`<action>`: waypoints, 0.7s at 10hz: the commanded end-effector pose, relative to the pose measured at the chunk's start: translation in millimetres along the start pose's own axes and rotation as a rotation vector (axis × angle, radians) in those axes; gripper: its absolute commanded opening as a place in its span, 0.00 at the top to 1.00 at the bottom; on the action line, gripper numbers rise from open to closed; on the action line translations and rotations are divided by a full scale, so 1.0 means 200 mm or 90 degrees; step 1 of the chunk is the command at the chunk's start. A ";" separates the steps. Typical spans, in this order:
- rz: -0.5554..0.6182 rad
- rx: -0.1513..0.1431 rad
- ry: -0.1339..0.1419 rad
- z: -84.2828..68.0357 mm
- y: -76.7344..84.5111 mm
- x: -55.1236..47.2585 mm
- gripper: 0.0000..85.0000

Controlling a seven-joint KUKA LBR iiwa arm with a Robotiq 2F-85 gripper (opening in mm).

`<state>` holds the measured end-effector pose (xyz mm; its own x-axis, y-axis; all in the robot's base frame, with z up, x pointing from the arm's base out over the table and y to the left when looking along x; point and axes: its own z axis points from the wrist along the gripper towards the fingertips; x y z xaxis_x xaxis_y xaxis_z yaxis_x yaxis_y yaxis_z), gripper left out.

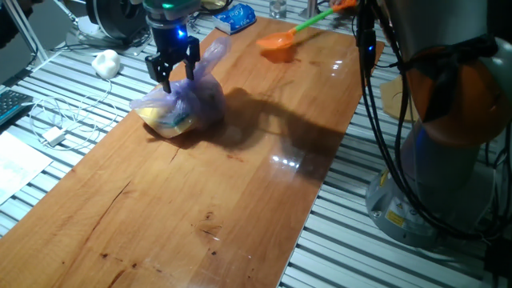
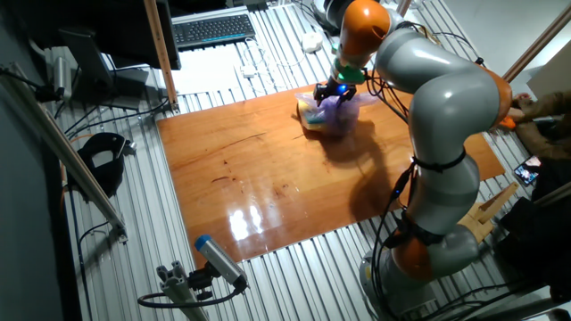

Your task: Pick up a bag of things

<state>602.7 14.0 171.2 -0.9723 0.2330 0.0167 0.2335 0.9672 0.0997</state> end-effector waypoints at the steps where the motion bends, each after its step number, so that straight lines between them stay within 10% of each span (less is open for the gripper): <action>1: 0.000 0.000 0.006 0.00 0.00 0.00 0.40; 5: 0.012 0.009 0.031 0.00 0.00 0.00 0.40; 7: 0.034 0.013 -0.001 0.00 0.00 0.00 0.40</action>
<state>602.6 14.1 171.4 -0.9587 0.2840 0.0162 0.2844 0.9557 0.0764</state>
